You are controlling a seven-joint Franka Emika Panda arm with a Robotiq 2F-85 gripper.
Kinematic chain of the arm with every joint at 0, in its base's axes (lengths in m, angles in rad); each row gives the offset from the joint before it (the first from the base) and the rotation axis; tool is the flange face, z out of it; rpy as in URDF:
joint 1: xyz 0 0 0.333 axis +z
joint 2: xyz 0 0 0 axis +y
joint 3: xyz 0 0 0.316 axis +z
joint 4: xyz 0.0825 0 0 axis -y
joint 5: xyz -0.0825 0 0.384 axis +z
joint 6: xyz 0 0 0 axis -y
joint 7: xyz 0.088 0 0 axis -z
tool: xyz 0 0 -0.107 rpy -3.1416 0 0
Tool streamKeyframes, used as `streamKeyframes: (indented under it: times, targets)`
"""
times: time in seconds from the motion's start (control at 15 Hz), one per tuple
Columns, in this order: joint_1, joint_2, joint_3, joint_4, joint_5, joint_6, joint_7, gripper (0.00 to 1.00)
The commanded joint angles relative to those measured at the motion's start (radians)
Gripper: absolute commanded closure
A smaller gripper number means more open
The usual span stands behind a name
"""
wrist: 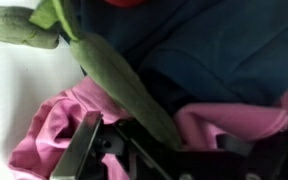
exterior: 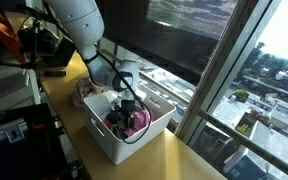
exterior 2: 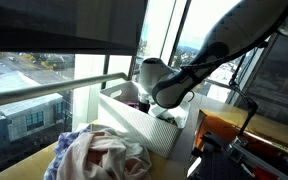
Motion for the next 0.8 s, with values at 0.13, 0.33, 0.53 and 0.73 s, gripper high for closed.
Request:
streamKeyframes:
  times: [0.13, 0.33, 0.53, 0.73]
  targets:
    - [-0.006, -0.058, 0.019, -0.010, 0.067, -0.020, -0.036, 1.00]
    - [-0.014, -0.127, 0.031, -0.021, 0.098, -0.033, -0.057, 1.00]
    - [-0.022, -0.214, 0.042, -0.031, 0.122, -0.049, -0.083, 1.00]
    - [-0.035, -0.304, 0.056, -0.036, 0.141, -0.074, -0.106, 1.00]
